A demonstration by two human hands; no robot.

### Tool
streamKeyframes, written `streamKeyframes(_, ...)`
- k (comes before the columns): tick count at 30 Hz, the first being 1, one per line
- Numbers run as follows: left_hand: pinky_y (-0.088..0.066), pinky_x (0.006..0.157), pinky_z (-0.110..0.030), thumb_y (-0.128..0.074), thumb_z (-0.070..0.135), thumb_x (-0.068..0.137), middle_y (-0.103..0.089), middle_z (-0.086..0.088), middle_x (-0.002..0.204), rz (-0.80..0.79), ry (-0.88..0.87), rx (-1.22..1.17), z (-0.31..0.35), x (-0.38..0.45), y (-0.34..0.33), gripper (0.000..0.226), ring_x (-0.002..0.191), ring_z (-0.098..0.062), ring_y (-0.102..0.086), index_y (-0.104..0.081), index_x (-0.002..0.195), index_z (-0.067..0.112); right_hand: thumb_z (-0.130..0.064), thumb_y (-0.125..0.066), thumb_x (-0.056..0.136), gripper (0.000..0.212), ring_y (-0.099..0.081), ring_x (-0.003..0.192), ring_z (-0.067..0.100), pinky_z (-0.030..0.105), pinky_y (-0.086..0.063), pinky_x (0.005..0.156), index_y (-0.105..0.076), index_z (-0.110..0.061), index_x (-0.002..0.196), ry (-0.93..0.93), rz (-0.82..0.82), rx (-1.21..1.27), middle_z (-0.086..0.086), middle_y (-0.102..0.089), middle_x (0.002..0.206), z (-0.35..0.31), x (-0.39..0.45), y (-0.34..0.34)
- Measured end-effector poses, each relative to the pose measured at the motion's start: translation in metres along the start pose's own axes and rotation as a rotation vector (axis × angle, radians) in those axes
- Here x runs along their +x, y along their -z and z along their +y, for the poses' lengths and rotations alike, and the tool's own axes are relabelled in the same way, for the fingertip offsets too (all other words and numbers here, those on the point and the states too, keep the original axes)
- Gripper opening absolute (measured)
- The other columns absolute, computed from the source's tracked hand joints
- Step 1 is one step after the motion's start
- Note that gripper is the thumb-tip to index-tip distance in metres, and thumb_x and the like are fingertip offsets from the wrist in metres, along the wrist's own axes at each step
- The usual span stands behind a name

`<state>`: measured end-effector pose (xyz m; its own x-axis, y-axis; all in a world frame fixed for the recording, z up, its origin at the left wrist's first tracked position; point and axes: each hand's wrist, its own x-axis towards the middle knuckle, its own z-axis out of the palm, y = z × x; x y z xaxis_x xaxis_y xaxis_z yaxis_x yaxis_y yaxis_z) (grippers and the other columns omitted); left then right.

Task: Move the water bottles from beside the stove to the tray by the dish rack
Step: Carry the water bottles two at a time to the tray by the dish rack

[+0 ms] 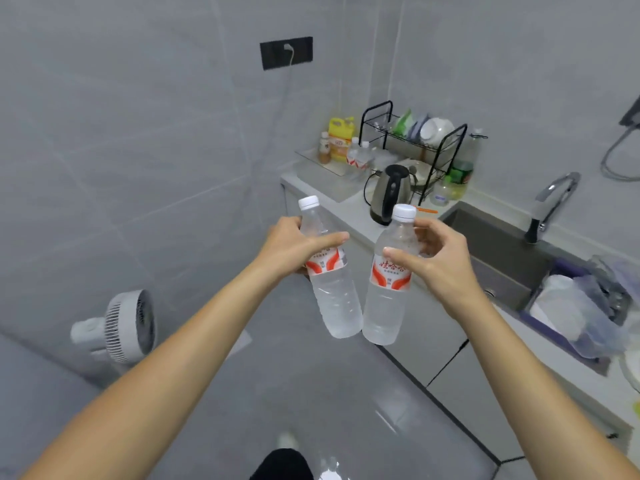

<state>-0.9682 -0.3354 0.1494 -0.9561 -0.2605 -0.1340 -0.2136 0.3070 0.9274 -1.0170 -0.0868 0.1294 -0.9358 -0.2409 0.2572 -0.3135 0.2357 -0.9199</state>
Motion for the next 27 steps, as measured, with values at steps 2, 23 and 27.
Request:
streamKeyframes(2, -0.058, 0.059, -0.024, -0.089, 0.049, 0.076, -0.082, 0.000, 0.086, -0.005, 0.052, -0.004, -0.006, 0.032, 0.015, 0.045, 0.074, -0.010, -0.078, -0.076, 0.099, 0.012, -0.030, -0.096, 0.071, 0.052, -0.071, 0.103, 0.025, 0.039, -0.062, 0.085, -0.070, -0.025, 0.116, -0.013, -0.025, 0.026, 0.000, -0.074, 0.112, 0.014, 0.038, -0.019)
streamKeyframes(23, -0.062, 0.065, -0.033, -0.091, 0.051, 0.069, -0.079, 0.007, 0.084, -0.067, -0.077, 0.269, 0.010, 0.474, 0.129, 0.037, 0.079, -0.010, -0.077, -0.076, 0.090, 0.025, -0.032, -0.098, 0.065, 0.054, -0.070, 0.093, 0.018, 0.047, -0.062, 0.085, -0.070, -0.036, 0.111, -0.101, 0.087, -0.046, -0.010, -0.075, 0.102, 0.111, 0.440, -0.154)
streamKeyframes(27, -0.060, 0.080, -0.037, -0.085, 0.066, 0.065, -0.072, 0.016, 0.092, -0.065, -0.139, 0.474, 0.012, 0.557, 0.104, 0.039, 0.090, -0.009, -0.071, -0.070, 0.088, 0.038, -0.036, -0.098, 0.065, 0.055, -0.068, 0.093, 0.018, 0.045, -0.061, 0.083, -0.069, -0.034, 0.112, -0.143, 0.156, -0.075, -0.008, -0.074, 0.102, 0.153, 0.496, -0.149)
